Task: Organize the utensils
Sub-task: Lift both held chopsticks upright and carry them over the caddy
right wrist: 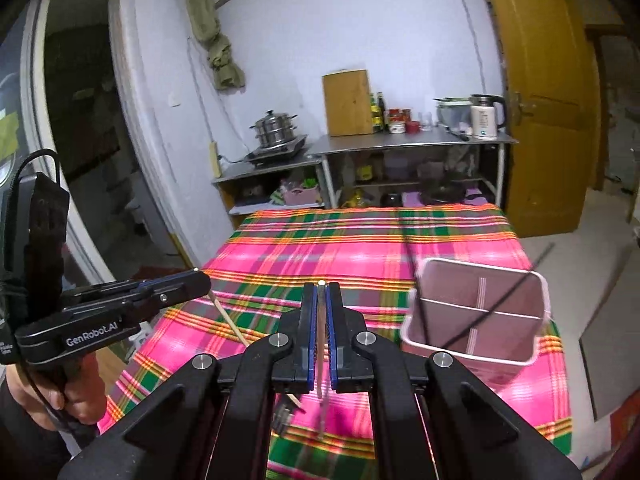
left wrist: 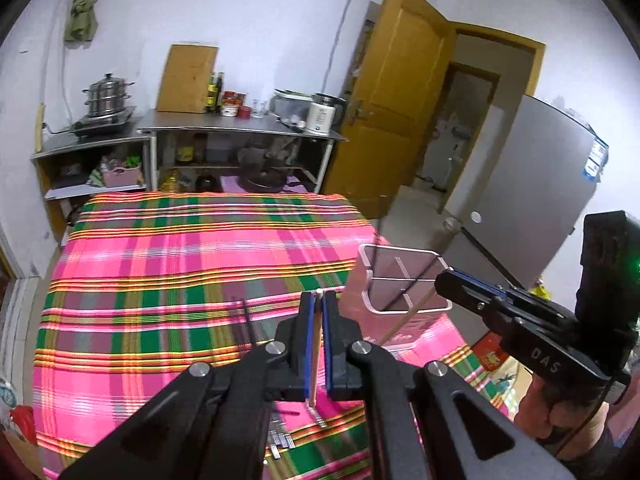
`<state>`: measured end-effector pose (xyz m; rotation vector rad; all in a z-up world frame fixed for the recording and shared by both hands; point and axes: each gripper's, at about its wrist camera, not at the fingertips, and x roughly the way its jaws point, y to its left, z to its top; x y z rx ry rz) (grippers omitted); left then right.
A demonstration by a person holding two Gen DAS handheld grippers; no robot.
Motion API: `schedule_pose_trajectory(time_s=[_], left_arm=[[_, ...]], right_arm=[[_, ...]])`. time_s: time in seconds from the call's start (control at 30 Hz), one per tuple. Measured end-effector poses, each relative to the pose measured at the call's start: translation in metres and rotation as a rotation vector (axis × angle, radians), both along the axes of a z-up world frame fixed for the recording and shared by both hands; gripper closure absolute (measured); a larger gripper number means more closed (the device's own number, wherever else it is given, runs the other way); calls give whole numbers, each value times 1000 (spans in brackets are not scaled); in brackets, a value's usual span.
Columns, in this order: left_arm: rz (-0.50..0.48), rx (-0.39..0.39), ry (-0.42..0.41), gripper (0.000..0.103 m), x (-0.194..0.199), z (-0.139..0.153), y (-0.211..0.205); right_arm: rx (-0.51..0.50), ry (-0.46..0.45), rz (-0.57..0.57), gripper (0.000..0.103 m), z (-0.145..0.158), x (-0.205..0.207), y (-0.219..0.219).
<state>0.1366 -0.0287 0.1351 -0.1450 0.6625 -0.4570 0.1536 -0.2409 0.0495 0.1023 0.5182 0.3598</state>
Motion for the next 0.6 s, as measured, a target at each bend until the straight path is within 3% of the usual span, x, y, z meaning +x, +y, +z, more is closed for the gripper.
schedule_pose_trajectory(time_s=[0.23, 0.6], left_arm=[[-69, -22, 20, 99, 16, 8, -36], [-100, -87, -69, 99, 40, 65, -61]], right_arm=[[26, 3, -79, 99, 7, -5, -37], [45, -110, -170, 99, 61, -3, -77]])
